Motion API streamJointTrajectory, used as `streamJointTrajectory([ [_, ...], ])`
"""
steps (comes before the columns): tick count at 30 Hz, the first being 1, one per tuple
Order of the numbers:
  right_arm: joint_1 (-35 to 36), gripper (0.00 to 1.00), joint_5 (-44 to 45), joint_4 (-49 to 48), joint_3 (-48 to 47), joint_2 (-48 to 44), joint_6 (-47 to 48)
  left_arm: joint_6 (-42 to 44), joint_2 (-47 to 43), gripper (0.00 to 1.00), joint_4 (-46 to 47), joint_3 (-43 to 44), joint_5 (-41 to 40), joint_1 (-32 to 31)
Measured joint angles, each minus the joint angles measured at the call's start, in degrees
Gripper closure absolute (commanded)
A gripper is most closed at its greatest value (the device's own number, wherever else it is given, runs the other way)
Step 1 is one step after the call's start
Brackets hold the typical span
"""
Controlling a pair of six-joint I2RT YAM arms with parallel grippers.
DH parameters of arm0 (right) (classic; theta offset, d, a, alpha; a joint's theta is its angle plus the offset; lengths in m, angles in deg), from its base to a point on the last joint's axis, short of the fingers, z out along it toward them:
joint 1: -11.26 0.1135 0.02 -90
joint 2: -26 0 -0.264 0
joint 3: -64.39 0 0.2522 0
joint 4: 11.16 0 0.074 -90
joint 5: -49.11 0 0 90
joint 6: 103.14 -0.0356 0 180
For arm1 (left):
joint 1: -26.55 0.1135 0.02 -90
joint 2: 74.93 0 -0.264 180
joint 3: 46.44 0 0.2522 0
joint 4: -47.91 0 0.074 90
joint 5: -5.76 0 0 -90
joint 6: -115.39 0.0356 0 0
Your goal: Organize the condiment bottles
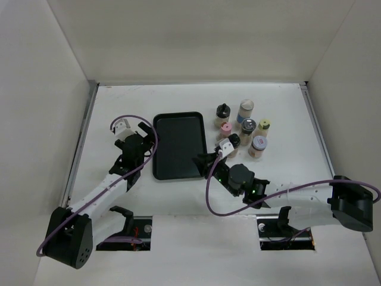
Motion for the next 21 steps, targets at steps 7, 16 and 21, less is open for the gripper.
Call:
streamJointTrajectory([
  [7,-1.2,0.7,-0.59,0.98,-0.13,-0.55,-0.22,1.81,-1.38,0.0,3.45,-1.01,-0.02,0.24],
  [16,-9.22,0.91,-0.76,15.72,-10.23,-0.66,-4.66,2.6,-1.53,0.0,7.43,-4.57,0.44,0.9],
  [21,-21.05,0.72,1.2,25.24,-19.98,1.6,-8.04,2.8,-3.02,0.0,9.66,-7.08,0.59,0.85],
])
